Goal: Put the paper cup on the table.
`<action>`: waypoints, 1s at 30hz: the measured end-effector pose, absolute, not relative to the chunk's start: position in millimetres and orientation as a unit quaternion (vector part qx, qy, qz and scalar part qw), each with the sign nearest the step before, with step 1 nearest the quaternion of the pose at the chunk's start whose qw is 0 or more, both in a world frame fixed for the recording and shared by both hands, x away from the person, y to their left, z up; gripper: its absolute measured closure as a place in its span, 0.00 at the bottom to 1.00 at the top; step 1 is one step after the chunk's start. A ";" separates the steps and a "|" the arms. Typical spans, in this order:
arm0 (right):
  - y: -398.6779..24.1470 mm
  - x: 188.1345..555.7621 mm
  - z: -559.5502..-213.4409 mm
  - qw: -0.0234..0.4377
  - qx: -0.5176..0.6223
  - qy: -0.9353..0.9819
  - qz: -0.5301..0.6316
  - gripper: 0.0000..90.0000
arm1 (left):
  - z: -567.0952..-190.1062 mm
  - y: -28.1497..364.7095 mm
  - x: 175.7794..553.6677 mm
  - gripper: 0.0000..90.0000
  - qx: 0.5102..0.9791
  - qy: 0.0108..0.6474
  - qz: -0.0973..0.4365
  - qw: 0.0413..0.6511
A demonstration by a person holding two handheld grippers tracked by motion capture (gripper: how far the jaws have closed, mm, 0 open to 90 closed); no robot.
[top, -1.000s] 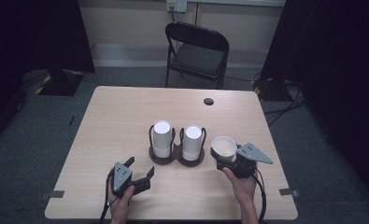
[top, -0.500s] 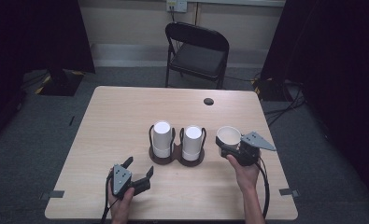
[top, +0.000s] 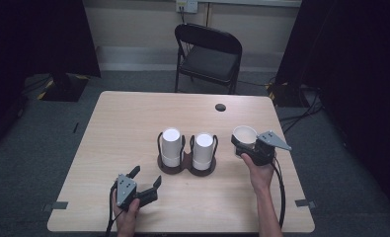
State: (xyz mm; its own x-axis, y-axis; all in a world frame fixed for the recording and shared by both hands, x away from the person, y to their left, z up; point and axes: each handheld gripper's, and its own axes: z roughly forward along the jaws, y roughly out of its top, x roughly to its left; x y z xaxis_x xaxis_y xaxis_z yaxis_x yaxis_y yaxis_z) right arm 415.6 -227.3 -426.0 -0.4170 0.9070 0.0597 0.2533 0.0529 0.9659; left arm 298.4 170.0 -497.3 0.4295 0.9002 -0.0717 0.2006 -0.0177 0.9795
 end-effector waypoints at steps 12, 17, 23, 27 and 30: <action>-224.0 437.6 -434.1 0.340 0.463 0.640 0.510 0.28 | -497.5 168.4 296.1 0.18 0.639 0.424 0.327 0.552; -217.2 447.8 -435.7 0.336 0.461 0.644 0.510 0.28 | -497.6 168.0 295.3 0.18 0.640 0.421 0.331 0.551; -210.4 461.2 -446.0 0.320 0.457 0.654 0.511 0.28 | -497.8 168.7 295.0 0.18 0.635 0.421 0.330 0.557; -211.7 468.4 -458.1 0.312 0.469 0.657 0.501 0.28 | -497.8 168.4 294.6 0.18 0.638 0.417 0.332 0.555; -213.0 471.3 -464.1 0.306 0.475 0.661 0.494 0.28 | -497.9 168.4 294.6 0.18 0.637 0.418 0.331 0.556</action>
State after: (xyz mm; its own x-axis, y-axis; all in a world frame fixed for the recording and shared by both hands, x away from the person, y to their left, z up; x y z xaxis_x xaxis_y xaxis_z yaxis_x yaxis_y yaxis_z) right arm 471.3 -213.0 -464.1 -0.3606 0.9305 0.0643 0.3256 0.0609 0.9436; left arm 294.6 168.4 -497.9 0.4306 0.9015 -0.0430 0.1650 -0.0318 0.9858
